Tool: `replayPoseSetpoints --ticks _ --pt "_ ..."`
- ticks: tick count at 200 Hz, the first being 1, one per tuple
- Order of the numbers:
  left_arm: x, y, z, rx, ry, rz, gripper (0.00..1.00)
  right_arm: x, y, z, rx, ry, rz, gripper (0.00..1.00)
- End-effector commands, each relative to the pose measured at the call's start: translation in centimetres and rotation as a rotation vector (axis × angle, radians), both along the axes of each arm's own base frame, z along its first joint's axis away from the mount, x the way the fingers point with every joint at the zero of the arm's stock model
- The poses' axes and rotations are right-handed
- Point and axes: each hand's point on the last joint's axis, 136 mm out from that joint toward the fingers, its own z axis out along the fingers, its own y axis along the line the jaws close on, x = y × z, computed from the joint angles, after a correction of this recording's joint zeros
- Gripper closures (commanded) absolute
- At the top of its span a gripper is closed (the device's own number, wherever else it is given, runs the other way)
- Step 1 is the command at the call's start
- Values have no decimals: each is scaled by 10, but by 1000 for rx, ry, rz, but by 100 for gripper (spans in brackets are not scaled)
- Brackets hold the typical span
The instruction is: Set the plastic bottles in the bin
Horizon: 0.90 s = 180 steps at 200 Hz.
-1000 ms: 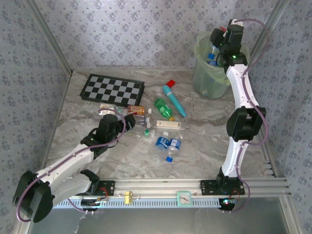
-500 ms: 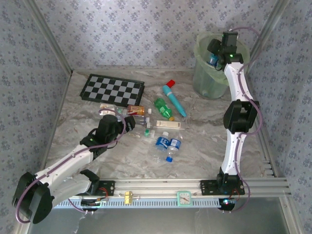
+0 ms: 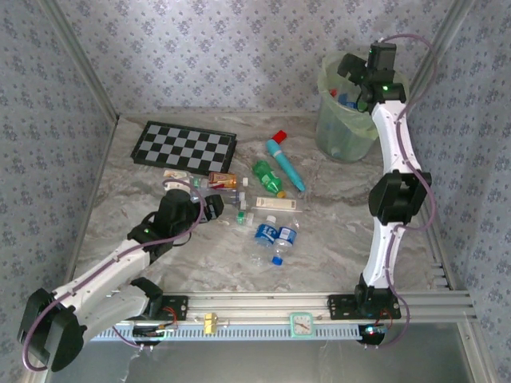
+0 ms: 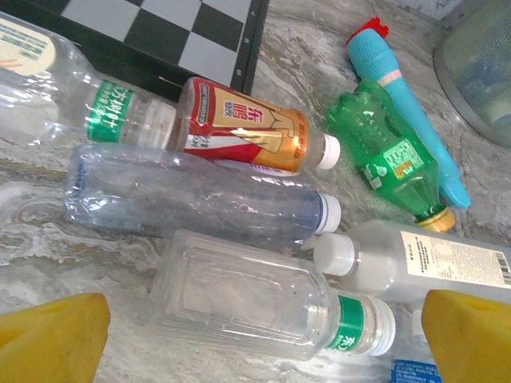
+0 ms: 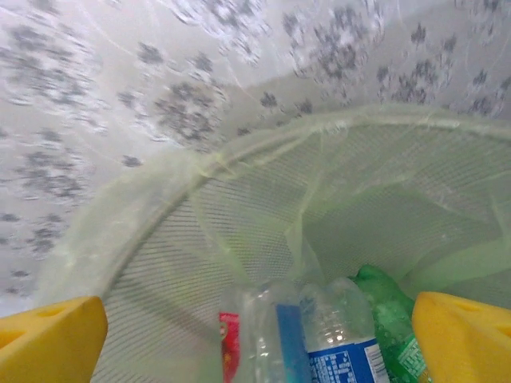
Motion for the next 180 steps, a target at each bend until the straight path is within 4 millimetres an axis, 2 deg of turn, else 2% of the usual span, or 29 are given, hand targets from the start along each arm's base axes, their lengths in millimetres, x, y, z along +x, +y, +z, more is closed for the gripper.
replayPoseSetpoints --ticks 1,11,36,74,96,124,128,150,180 --pt "-1 -12 7 -24 -2 -65 0 -43 29 61 -81 -92 78 0" --pt "-2 -17 6 -28 7 -84 0 -57 45 62 -100 -82 119 0" --pt "-7 -29 2 -33 29 -131 0 -94 84 49 -132 -53 218 0" --pt "-19 -53 -9 -4 88 -228 0 -155 144 9 -120 -27 367 0" --pt "-30 -70 -14 41 113 -304 0 -189 168 -20 -101 3 419 0" --pt "-46 -85 -25 100 159 -378 0 -224 181 -60 -51 56 443 0" --pt "-48 -86 -26 108 165 -388 0 -230 181 -77 -51 89 446 0" --pt "-61 -94 -36 148 196 -439 0 -253 176 -111 -28 151 422 0" --pt "-76 -106 -47 182 234 -485 0 -279 163 -146 -17 199 358 0"
